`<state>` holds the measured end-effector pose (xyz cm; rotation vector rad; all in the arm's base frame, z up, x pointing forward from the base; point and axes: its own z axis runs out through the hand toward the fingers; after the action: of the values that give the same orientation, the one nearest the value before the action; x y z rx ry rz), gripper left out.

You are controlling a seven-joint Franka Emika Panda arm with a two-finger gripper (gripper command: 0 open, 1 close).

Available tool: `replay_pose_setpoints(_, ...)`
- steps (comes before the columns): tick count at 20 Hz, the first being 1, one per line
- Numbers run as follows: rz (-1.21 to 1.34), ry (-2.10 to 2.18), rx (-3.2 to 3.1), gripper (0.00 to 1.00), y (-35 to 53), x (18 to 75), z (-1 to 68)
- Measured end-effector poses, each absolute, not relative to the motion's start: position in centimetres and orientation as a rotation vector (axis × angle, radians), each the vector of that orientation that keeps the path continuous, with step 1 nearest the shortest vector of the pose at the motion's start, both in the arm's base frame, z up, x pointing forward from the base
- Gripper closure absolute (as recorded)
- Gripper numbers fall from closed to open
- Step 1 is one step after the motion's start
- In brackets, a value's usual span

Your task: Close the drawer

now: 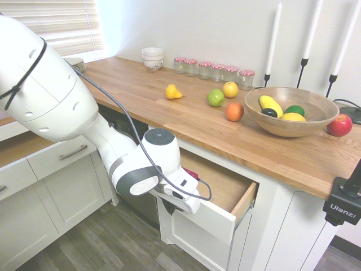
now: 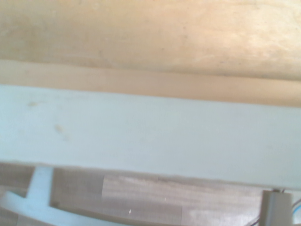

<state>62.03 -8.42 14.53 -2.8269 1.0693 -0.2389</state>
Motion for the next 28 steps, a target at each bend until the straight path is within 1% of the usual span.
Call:
replay_pose_setpoints(12, -0.301, 1.099, -2.806, 1.00, -7.9, 67.3, 14.7)
replay_pose_setpoints(28, -0.356, 1.124, -2.791, 1.00, -7.2, 72.7, 14.7)
